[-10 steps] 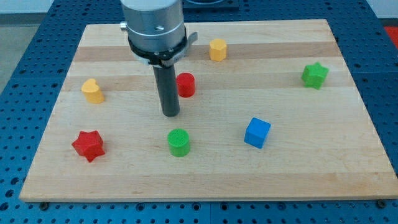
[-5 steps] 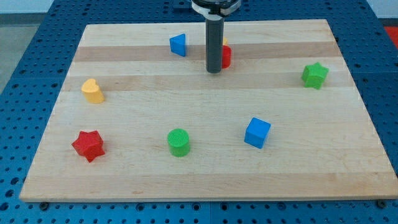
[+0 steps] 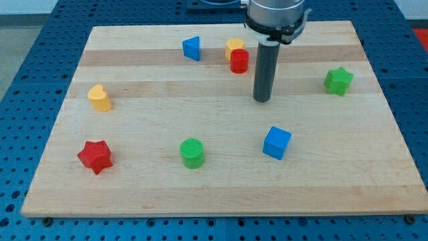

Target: Slide the red circle below the yellow hexagon

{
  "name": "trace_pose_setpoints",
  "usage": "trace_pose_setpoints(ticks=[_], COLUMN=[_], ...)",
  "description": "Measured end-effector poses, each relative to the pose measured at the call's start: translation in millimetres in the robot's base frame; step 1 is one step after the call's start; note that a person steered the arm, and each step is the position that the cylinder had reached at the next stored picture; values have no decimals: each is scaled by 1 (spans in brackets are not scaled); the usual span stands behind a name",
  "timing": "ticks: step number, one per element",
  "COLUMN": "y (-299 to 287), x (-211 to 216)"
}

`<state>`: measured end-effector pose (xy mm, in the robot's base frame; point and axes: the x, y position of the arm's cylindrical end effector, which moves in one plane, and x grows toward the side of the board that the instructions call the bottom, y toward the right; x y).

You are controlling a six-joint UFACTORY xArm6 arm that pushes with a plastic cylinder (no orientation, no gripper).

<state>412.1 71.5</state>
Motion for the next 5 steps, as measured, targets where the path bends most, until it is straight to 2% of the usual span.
trace_pose_setpoints(ticks=[1,2,4,5], y=[-9,-10,-28,-28], x=[-36,-36,-103,-103])
